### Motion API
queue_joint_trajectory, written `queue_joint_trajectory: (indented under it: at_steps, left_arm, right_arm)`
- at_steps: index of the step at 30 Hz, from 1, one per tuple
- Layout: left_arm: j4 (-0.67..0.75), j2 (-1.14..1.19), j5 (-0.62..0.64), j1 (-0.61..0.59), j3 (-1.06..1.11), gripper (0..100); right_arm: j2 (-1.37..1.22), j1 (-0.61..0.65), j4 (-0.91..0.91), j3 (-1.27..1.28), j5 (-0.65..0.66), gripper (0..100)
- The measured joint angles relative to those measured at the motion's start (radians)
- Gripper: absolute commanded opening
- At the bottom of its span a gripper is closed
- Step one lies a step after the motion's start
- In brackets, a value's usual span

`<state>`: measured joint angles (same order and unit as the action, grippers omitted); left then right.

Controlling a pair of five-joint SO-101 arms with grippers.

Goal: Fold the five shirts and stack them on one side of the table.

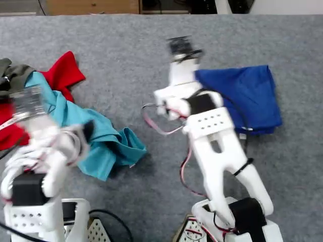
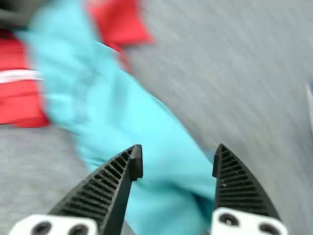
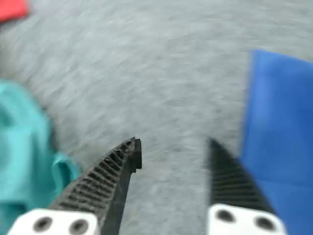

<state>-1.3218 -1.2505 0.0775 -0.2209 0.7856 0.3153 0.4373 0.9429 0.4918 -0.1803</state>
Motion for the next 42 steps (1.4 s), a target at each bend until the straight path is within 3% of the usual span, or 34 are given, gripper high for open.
queue_joint_trajectory:
  at_steps: [6, 11, 17, 22, 24, 27, 32, 42]
  left_arm:
    - [0.210, 0.044, 0.020, -0.454, 0.184, 24]
    - [0.253, 0.121, 0.017, -0.643, 0.232, 24]
    - [0.262, 0.199, 0.015, -0.713, 0.233, 24]
    - [0.262, 0.226, 0.015, -0.721, 0.233, 24]
    - [0.262, 0.232, 0.015, -0.724, 0.233, 24]
    - [0.262, 0.232, 0.015, -0.724, 0.233, 24]
    - [0.262, 0.232, 0.015, -0.724, 0.233, 24]
    - [0.325, 0.232, 0.015, -0.724, 0.233, 24]
  right_arm:
    - [-0.118, 0.236, 0.023, -0.103, 0.009, 36.4]
    - [-0.361, 0.371, 0.164, -0.325, 0.011, 35.6]
    - [-0.697, 0.465, 0.399, -0.634, 0.011, 29.3]
    - [-0.905, 0.463, 0.623, -0.916, 0.012, 0.0]
    - [-0.961, 0.448, 0.707, -1.034, 0.012, 3.4]
    - [-1.016, 0.391, 0.804, -1.178, 0.012, 0.0]
    - [-1.023, 0.261, 0.818, -1.218, -0.008, 0.1]
    - [-0.769, -0.003, 0.818, -0.870, 0.006, 0.1]
